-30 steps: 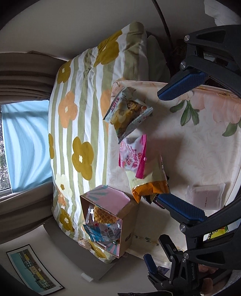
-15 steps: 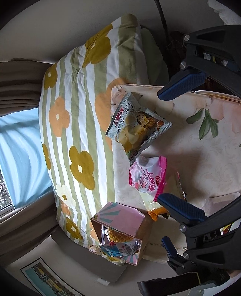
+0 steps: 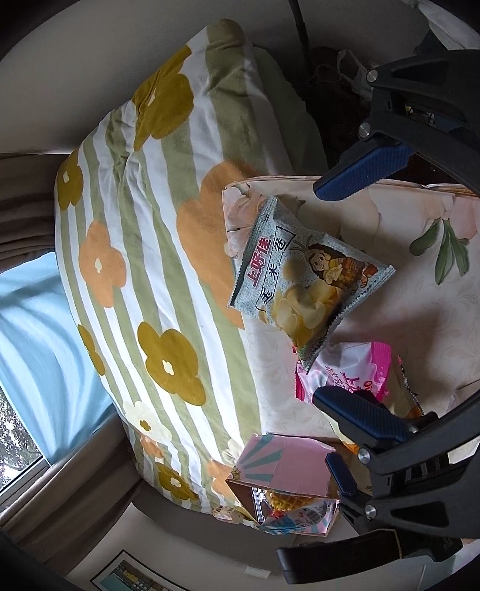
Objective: Organize snacks
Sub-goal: 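Grasp the pink strawberry bag with the left tool while the right tool grasps the grey corn-roll bag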
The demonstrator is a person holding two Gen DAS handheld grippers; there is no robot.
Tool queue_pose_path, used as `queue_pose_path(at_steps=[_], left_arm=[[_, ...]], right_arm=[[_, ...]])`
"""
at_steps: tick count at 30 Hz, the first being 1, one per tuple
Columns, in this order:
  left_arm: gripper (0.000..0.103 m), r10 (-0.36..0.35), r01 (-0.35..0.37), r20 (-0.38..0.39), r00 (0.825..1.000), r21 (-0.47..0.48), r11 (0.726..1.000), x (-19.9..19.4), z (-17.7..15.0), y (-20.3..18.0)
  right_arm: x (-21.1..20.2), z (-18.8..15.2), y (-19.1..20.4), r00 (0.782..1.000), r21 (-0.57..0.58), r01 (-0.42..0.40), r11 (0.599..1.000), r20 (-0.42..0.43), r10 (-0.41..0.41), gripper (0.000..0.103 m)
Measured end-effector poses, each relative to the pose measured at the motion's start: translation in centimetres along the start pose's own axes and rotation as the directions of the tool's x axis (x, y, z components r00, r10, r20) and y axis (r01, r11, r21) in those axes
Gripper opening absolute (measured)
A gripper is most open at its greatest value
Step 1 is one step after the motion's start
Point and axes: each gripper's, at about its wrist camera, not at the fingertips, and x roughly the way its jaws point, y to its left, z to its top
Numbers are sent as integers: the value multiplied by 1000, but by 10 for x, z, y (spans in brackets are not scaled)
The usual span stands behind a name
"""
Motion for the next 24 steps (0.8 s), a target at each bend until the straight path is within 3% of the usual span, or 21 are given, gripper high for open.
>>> queue_pose_path(at_steps=[8,15,24], left_arm=[[103,-41,39,-82,996,-29,999,43,12,2],[103,-47,44,-106,993,-29,999,58,17,3],[102,-21,22,-104,994,11,1000,63,20,-4]], right_arm=[[27,5,-4,999,59,4,998,-45,-1,100],[60,6,-12,992,253,-36,967,-105,64,100],[79,15,-10,993,290,58,955,-113,-26,100]])
